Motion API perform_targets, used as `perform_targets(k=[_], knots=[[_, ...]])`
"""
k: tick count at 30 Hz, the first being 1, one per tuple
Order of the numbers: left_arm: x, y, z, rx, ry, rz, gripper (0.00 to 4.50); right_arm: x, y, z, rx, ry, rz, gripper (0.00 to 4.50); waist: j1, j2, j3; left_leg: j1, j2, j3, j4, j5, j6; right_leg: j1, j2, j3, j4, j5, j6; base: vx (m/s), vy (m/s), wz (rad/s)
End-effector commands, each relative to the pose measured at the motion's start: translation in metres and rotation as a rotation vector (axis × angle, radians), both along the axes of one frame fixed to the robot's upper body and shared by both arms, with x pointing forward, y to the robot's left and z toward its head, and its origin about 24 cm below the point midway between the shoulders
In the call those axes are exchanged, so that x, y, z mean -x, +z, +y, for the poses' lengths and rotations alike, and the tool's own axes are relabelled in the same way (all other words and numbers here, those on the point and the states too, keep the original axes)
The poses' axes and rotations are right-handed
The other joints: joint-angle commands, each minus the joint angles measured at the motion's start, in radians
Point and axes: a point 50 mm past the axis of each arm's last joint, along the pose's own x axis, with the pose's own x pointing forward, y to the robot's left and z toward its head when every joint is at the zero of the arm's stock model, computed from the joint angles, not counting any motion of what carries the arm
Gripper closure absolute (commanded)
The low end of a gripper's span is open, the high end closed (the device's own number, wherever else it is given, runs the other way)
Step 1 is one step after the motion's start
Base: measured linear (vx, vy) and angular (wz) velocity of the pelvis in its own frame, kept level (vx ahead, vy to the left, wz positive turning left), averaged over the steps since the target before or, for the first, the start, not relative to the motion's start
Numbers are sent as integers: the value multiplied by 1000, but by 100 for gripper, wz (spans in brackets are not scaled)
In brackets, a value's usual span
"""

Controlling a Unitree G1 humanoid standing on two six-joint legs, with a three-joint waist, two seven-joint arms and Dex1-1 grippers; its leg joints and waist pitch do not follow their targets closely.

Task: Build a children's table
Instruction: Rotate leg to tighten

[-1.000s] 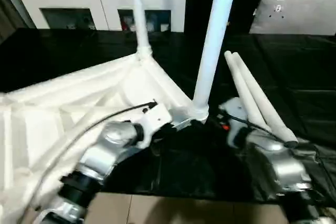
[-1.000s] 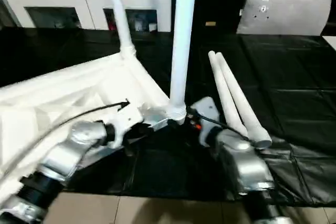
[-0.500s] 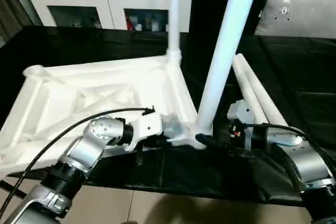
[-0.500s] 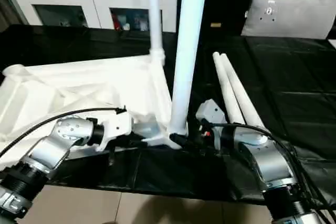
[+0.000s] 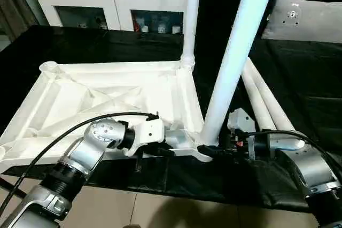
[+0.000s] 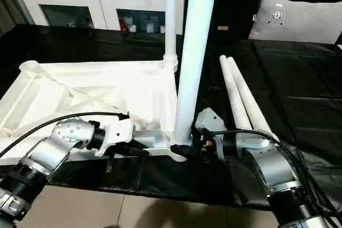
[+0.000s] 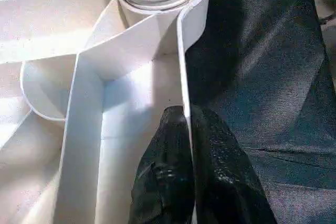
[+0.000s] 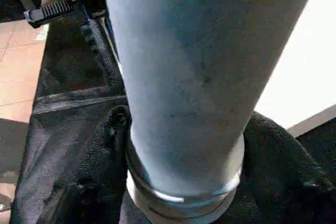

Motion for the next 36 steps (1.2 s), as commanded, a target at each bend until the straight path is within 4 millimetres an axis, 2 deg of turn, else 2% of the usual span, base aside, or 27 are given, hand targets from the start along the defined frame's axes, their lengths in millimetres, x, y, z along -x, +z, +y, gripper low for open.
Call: perform_targets(k=[1,4,6,8,11,12,13,14,15,16,18,19,20,21,22,23,24,25,26,27,28,30,31,32,34,35,36], knots=[[9,-11,-2,-49,-58,57,450,5,-2,5,-26,42,34,176,0,-15,-58,-7,20,12,-63,-138,60,59,-50,49,-68,-182,-201,0,0,0],[10,-11,-3,-30,-41,69,450,8,-4,8,-64,40,62,178,0,-12,-58,-6,20,11,-64,-149,54,58,-50,49,-68,-194,-196,0,0,0],[8,-10,-7,-3,45,65,450,10,-10,16,-92,-19,98,178,-1,-14,-57,-8,22,10,-67,-155,48,59,-49,49,-69,-197,-194,0,0,0],[6,-10,-10,17,112,68,450,9,-15,22,-74,-83,114,180,-4,-11,-55,-6,22,10,-68,-163,37,57,-49,50,-70,-212,-193,0,0,0],[-1,-8,-23,95,338,83,450,-2,-26,39,-61,-307,141,180,-13,-13,-48,-2,18,10,-76,-242,7,52,-47,49,-85,-359,-148,0,0,0],[-1,-8,-24,100,349,86,450,-2,-27,40,-63,-319,144,180,-19,-12,-43,-1,12,7,-80,-271,-6,49,-48,44,-95,-439,-125,0,0,0],[-2,-7,-26,114,385,93,450,-4,-28,43,-66,-355,152,180,-23,-13,-43,1,11,4,-80,-290,-14,51,-49,41,-98,-477,-110,0,0,0],[-3,-7,-29,131,420,101,450,-6,-29,46,-67,-392,161,180,-31,-15,-42,-1,8,1,-81,-319,-14,51,-48,37,-107,-536,-78,0,0,0],[-4,-7,-36,166,503,115,450,-11,-33,52,-62,-481,179,180,-35,-17,-43,-1,8,0,-81,-326,-14,49,-49,38,-110,-553,-60,0,0,0],[-5,-7,-37,172,522,118,450,-12,-34,53,-60,-501,182,180,-39,-16,-41,0,8,1,-81,-327,-17,45,-49,37,-111,-554,-63,0,0,0],[-7,-7,-44,192,602,116,450,-16,-37,58,-59,-578,191,180,-49,-21,-35,15,-1,3,-74,-373,-11,29,-45,29,-131,-639,-33,0,0,0],[-11,-7,-52,215,692,109,450,-22,-40,62,-48,-663,176,180,-50,-25,-36,17,-4,2,-73,-375,-7,30,-45,24,-138,-657,-25,0,0,0],[-12,-7,-63,232,743,99,450,-26,-42,66,-56,-717,164,180,-56,-20,-38,19,0,1,-73,-372,-10,27,-48,22,-141,-649,-27,0,0,0],[-12,-7,-63,232,743,99,450,-26,-42,66,-56,-717,164,180,-58,-20,-39,15,-1,-3,-77,-371,-6,38,-47,14,-143,-636,-17,0,0,0],[-12,-5,-72,244,765,93,450,-29,-42,69,-73,-753,159,124,-57,-18,-40,14,0,-4,-80,-369,-2,40,-47,16,-143,-622,-14,0,0,0],[-11,-4,-77,249,771,89,450,-30,-42,71,-85,-768,160,110,-60,-17,-40,13,5,-2,-84,-373,4,39,-44,18,-142,-587,-19,0,0,0],[-10,-3,-81,247,754,83,450,-30,-40,72,-107,-771,166,104,-58,-19,-45,10,1,-2,-86,-357,14,45,-43,19,-140,-551,-22,0,0,0],[-8,-2,-82,237,726,67,450,-29,-37,72,-131,-761,164,104,-56,-18,-45,8,2,-2,-88,-349,18,44,-44,22,-138,-538,-26,0,0,0],[-8,-2,-82,237,726,67,450,-29,-37,72,-131,-761,164,74,-57,-14,-44,3,4,-3,-91,-342,20,46,-43,26,-135,-514,-31,0,0,0],[-8,-2,-79,218,717,51,450,-30,-34,70,-147,-752,152,65,-55,-9,-46,0,6,-5,-93,-333,19,50,-44,28,-129,-482,-39,0,0,0],[-8,-3,-77,211,717,45,450,-30,-33,69,-153,-747,147,65,-55,-11,-48,0,7,-3,-92,-329,20,50,-44,30,-128,-463,-44,0,0,0],[-10,-4,-70,190,718,34,450,-30,-29,63,-158,-728,117,59,-53,-10,-51,-1,8,0,-91,-302,28,50,-42,36,-119,-389,-76,0,0,0],[-11,-5,-67,182,722,28,450,-30,-28,59,-159,-721,106,30,-53,-11,-53,0,10,1,-90,-294,29,50,-43,37,-116,-376,-85,0,0,0],[-13,-6,-61,167,703,6,450,-30,-24,48,-163,-703,79,20,-48,-11,-54,2,9,4,-87,-274,33,51,-42,38,-116,-352,-96,0,0,0],[-14,-6,-57,156,695,-2,450,-30,-22,40,-162,-694,58,11,-44,-11,-57,-2,11,9,-83,-226,43,55,-44,41,-108,-289,-120,0,0,0],[-15,-8,-53,140,685,-2,450,-31,-18,31,-163,-674,29,5,-41,-11,-61,-5,11,10,-80,-182,49,59,-45,41,-101,-241,-135,0,0,0],[-15,-8,-53,138,683,-2,450,-31,-18,29,-164,-671,25,5,-38,-12,-64,-8,11,11,-76,-137,56,64,-44,41,-93,-185,-149,0,0,0]])
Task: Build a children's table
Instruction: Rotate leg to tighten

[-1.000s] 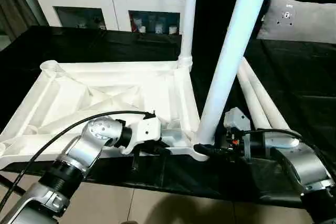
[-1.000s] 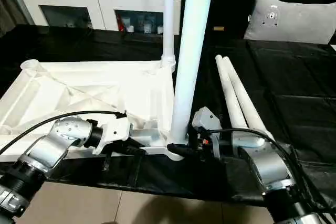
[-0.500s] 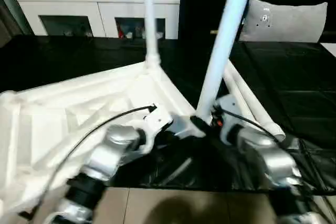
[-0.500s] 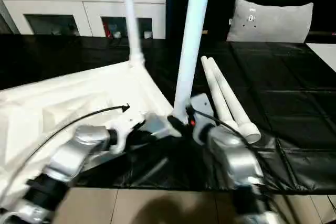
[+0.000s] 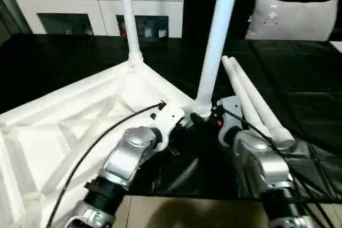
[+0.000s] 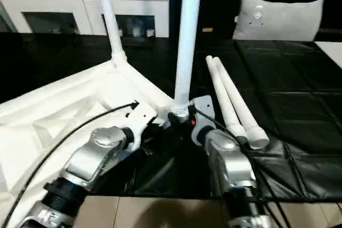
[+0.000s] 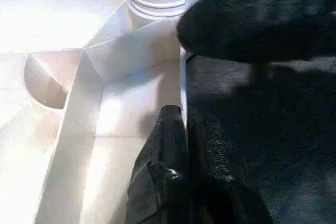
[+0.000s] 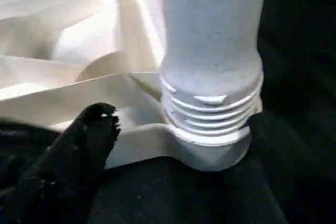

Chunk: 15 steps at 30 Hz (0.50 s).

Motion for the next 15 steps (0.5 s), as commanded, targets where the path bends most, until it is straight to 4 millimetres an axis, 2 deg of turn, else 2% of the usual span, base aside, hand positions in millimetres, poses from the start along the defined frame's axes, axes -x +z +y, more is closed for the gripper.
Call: perform_targets(k=[1,3,4,5,7,8,9,13,14,15], knots=[[0,-1,2,-13,-35,-10,450,0,7,-5,-8,41,-43,5,9,-13,-58,-18,9,9,-49,-118,68,54,-49,46,-60,-163,-162,0,0,0],[3,-4,10,-46,-115,-5,450,4,15,-22,24,130,-82,5,21,-12,-67,-26,8,9,-36,-18,101,57,-44,46,-39,-4,-197,0,0,0],[3,-4,10,-47,-118,-4,450,4,16,-23,26,134,-83,5,24,-12,-68,-27,8,9,-33,-5,110,57,-42,46,-35,27,-205,0,0,0],[4,-6,13,-57,-156,2,450,6,19,-29,55,184,-96,5,24,-7,-65,-28,8,9,-32,2,123,54,-42,45,-34,50,-220,0,0,0],[7,-8,18,-78,-204,17,450,8,22,-35,87,245,-103,5,23,-7,-62,-27,9,12,-32,-37,127,54,-44,43,-38,11,-228,0,0,0],[9,-9,21,-93,-246,24,450,9,25,-39,106,279,-104,5,23,-7,-59,-26,11,13,-35,-76,123,55,-46,43,-43,-47,-222,0,0,0],[12,-12,27,-120,-316,39,450,11,29,-43,143,337,-112,5,23,-7,-56,-23,13,12,-38,-109,115,53,-47,43,-49,-104,-214,0,0,0],[16,-13,33,-149,-419,48,450,12,33,-46,181,409,-127,5,23,-7,-48,-18,14,12,-47,-204,78,47,-50,44,-65,-268,-173,0,0,0],[20,-13,39,-170,-508,47,450,15,36,-46,175,488,-125,5,23,-8,-45,-16,13,12,-49,-228,71,45,-50,44,-70,-309,-161,0,0,0],[21,-13,42,-182,-535,52,450,16,37,-46,173,519,-121,5,24,-9,-47,-16,15,10,-50,-234,68,47,-51,46,-68,-326,-153,0,0,0]])
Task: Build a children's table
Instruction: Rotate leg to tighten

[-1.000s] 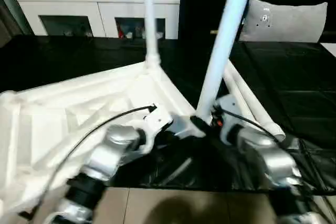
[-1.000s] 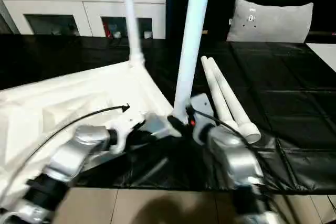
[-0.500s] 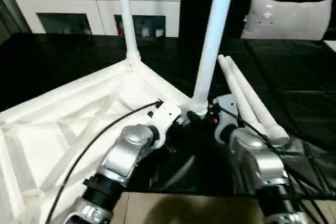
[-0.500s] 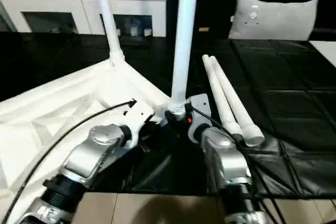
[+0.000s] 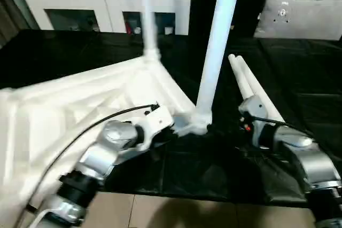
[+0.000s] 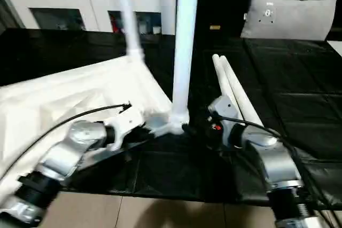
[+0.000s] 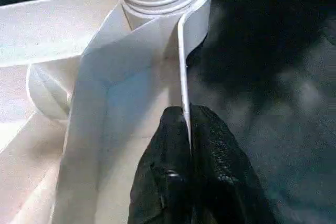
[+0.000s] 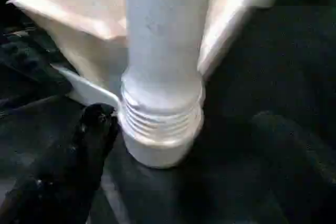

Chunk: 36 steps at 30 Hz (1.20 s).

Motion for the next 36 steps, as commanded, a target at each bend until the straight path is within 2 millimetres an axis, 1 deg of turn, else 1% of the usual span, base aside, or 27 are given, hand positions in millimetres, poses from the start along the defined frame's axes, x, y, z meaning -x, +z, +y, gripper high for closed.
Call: perform_targets(k=[1,2,3,4,6,7,8,9,10,11,12,14,16,17,22,29,33,34,35,36], knots=[[12,-16,1,-77,-116,72,450,2,9,5,-9,91,-23,5,4,-11,-47,-5,16,8,-64,-229,64,55,-49,44,-80,-317,-153,0,0,0],[13,-15,3,-90,-167,69,450,3,9,6,-5,130,-12,23,4,-11,-48,-4,18,8,-64,-218,64,53,-47,45,-75,-284,-164,0,0,0],[14,-14,6,-101,-197,73,450,5,9,6,-2,160,-3,34,6,-13,-49,-7,17,8,-62,-209,68,55,-47,45,-72,-261,-172,0,0,0],[14,-14,6,-103,-202,74,450,5,9,7,-1,165,-1,42,7,-12,-50,-7,17,9,-62,-202,68,56,-48,46,-70,-252,-175,0,0,0],[16,-12,10,-115,-271,84,450,8,7,8,6,225,27,54,10,-13,-51,-8,18,10,-59,-179,72,56,-48,46,-64,-217,-190,0,0,0],[16,-12,10,-115,-271,84,450,8,7,8,6,225,27,54,12,-13,-52,-7,17,10,-58,-176,74,55,-47,46,-64,-213,-193,0,0,0],[17,-10,11,-125,-324,90,450,10,4,11,10,269,48,79,14,-16,-52,-8,17,11,-57,-166,75,56,-48,46,-62,-200,-198,0,0,0],[17,-10,11,-125,-324,90,450,10,4,11,10,269,48,86,18,-14,-53,-7,18,11,-57,-163,75,56,-49,47,-60,-202,-199,0,0,0],[18,-10,12,-127,-339,93,450,11,3,12,9,281,52,89,19,-13,-53,-7,18,12,-57,-162,74,55,-49,47,-60,-199,-201,0,0,0],[18,-9,12,-127,-363,97,450,11,2,13,4,293,60,94,22,-14,-53,-6,19,12,-57,-160,73,55,-49,47,-59,-195,-203,0,0,0],[19,-9,11,-123,-384,103,450,11,1,13,0,302,65,106,24,-14,-53,-6,20,12,-57,-163,71,55,-49,47,-59,-197,-204,0,0,0],[20,-8,10,-119,-404,106,450,11,1,15,-3,311,67,130,24,-13,-54,-6,20,11,-58,-167,65,56,-49,47,-58,-201,-205,0,0,0],[21,-8,8,-111,-418,108,450,11,0,16,-7,319,69,140,24,-13,-53,-7,20,11,-58,-168,63,56,-50,47,-57,-196,-205,0,0,0],[21,-8,7,-110,-422,109,450,11,0,17,-8,324,69,163,24,-14,-53,-6,19,11,-58,-169,61,56,-49,47,-58,-196,-205,0,0,0],[22,-10,6,-110,-434,114,450,13,-2,22,-15,348,79,176,24,-14,-55,-7,19,11,-56,-152,64,58,-48,47,-55,-178,-207,0,0,0],[23,-12,9,-107,-413,123,450,21,-7,25,-35,374,116,178,25,-17,-55,-7,19,11,-56,-154,64,58,-49,47,-55,-188,-205,0,0,0],[23,-15,7,-80,-333,136,450,26,-11,31,-98,349,136,178,26,-15,-54,-6,21,11,-57,-159,62,57,-50,48,-57,-191,-204,0,0,0],[24,-15,3,-50,-278,147,450,26,-11,36,-136,308,135,178,26,-16,-55,-7,20,10,-58,-158,60,59,-50,47,-55,-187,-204,0,0,0],[24,-15,-2,-20,-220,158,450,23,-14,41,-154,244,128,178,22,-17,-53,-8,20,11,-59,-160,57,58,-49,47,-55,-190,-203,0,0,0],[23,-15,-4,-8,-195,158,450,21,-15,44,-158,210,125,178,19,-15,-50,-6,20,11,-63,-185,51,56,-50,46,-62,-235,-196,0,0,0]])
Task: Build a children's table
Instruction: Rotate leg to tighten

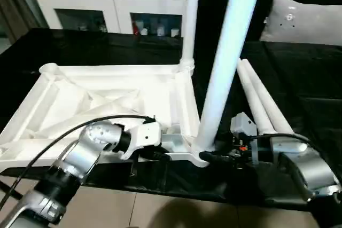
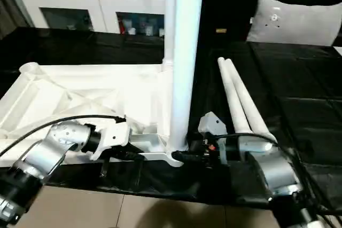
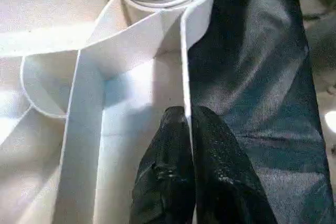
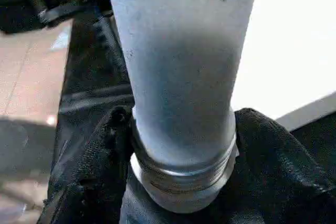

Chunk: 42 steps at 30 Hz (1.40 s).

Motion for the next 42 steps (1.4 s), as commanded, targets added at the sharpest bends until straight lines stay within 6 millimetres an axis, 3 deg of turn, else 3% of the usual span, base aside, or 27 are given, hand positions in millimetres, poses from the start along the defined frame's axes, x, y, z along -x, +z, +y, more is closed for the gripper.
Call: perform_targets(k=[1,3,7,8,11,13,15,16,17,19,22,25,27,29,33,38,42], knots=[[11,-16,-22,13,40,66,450,-5,-1,23,-62,-70,3,178,-2,-9,-46,-7,19,10,-66,-201,45,54,-49,45,-69,-263,-188,0,0,0],[11,-16,-29,40,80,74,450,-9,-5,28,-65,-147,0,178,-10,-11,-39,-6,12,6,-73,-258,22,51,-50,40,-85,-408,-140,0,0,0],[11,-11,-59,153,223,95,450,-22,-12,47,-116,-371,19,178,-35,-13,-31,-4,7,0,-75,-327,4,45,-51,32,-107,-561,-74,0,0,0],[8,-9,-74,188,299,89,450,-26,-14,57,-137,-453,34,178,-40,-14,-32,1,4,-1,-73,-343,1,41,-50,29,-113,-589,-59,0,0,0],[-1,-4,-97,238,452,62,450,-36,-16,69,-145,-611,29,178,-58,-17,-26,9,-2,-1,-70,-375,6,31,-45,22,-128,-624,-41,0,0,0],[-5,-1,-106,256,515,45,450,-41,-17,72,-141,-677,23,178,-58,-15,-31,14,-5,-2,-67,-370,12,33,-47,17,-135,-629,-29,0,0,0],[-6,-1,-109,240,515,12,450,-44,-14,73,-158,-718,3,178,-54,-16,-34,4,-3,0,-75,-334,35,38,-44,23,-130,-556,-36,0,0,0],[-6,-1,-108,237,504,10,450,-44,-13,73,-178,-709,2,178,-53,-14,-34,5,-2,0,-75,-336,37,35,-44,24,-129,-553,-38,0,0,0],[-5,-1,-108,235,501,11,450,-45,-12,73,-192,-703,2,178,-53,-9,-35,-1,-1,-1,-77,-332,41,40,-45,25,-125,-542,-40,0,0,0],[-5,-1,-102,218,493,8,450,-44,-8,70,-217,-694,-4,124,-49,-7,-38,-1,3,0,-78,-312,42,40,-45,30,-120,-489,-54,0,0,0],[-6,-3,-91,180,488,-13,450,-44,-4,62,-221,-676,-43,100,-47,-7,-42,-7,8,1,-79,-281,50,46,-46,36,-106,-391,-92,0,0,0],[-8,-6,-85,157,479,-31,450,-43,-3,55,-207,-654,-69,72,-42,-6,-50,-10,10,6,-72,-196,61,52,-45,41,-91,-261,-136,0,0,0],[-9,-9,-76,130,470,-38,450,-42,0,41,-181,-617,-108,53,-35,-7,-58,-20,8,7,-61,-107,84,61,-45,41,-74,-137,-165,0,0,0],[-10,-11,-69,114,457,-34,450,-40,2,30,-156,-576,-136,36,-27,-6,-57,-20,9,10,-58,-84,103,58,-44,40,-71,-104,-179,0,0,0],[-9,-16,-53,72,405,-29,450,-35,11,7,-87,-440,-184,5,-18,-3,-53,-16,11,10,-61,-138,95,57,-43,38,-78,-180,-171,0,0,0],[-2,-20,-36,14,239,-7,450,-27,20,-12,-3,-244,-177,5,-18,-7,-48,-13,13,9,-66,-193,90,56,-46,38,-88,-275,-150,0,0,0],[4,-19,-25,-29,88,9,450,-25,25,-14,40,-130,-176,5,-15,-7,-49,-12,15,9,-66,-181,90,54,-46,40,-84,-264,-160,0,0,0]])
